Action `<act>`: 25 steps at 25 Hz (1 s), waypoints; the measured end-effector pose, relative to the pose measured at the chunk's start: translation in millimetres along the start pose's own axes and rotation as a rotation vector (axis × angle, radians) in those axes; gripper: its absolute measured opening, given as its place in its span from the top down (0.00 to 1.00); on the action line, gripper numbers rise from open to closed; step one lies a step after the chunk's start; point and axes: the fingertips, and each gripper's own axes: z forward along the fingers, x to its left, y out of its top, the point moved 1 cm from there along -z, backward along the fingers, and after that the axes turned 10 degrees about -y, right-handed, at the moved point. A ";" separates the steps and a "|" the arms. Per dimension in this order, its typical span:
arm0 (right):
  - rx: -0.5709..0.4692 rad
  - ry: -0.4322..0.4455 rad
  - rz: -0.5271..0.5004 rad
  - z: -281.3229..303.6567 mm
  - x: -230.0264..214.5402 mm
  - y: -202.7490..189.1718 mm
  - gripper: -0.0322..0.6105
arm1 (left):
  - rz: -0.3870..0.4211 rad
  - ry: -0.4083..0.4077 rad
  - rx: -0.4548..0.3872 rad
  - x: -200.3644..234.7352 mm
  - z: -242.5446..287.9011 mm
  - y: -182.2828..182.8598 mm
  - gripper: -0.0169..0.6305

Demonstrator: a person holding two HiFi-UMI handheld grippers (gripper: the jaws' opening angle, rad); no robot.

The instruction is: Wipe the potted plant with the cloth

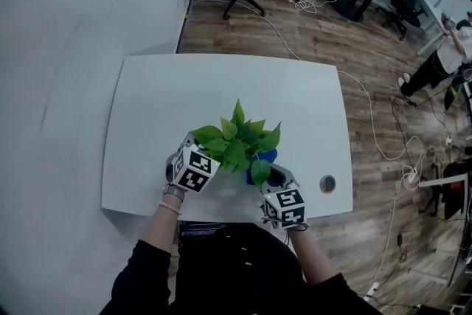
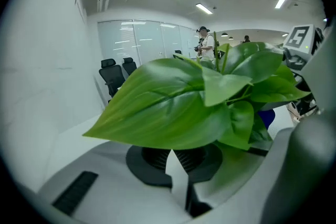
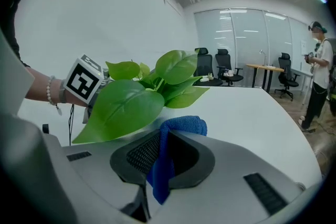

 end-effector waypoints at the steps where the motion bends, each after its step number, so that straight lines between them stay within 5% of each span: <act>1: -0.003 -0.003 -0.002 0.5 -3.0 1.1 0.83 | 0.009 -0.003 0.001 -4.4 -1.3 0.8 0.95; 10: -0.016 0.053 -0.100 19.3 -14.1 11.3 0.83 | 0.046 -0.034 0.008 -38.0 -8.3 -1.2 0.95; 16: -0.024 0.271 -0.371 26.7 -23.0 14.3 0.83 | 0.066 -0.051 0.019 -72.3 -16.6 -6.3 0.95; 22: -0.023 0.335 -0.486 50.9 -22.1 37.8 0.83 | 0.084 -0.076 0.037 -56.9 -28.4 -19.4 0.94; 25: -0.030 0.367 -0.531 52.5 -20.3 41.1 0.83 | 0.084 -0.129 0.040 -55.8 -31.5 -23.0 0.66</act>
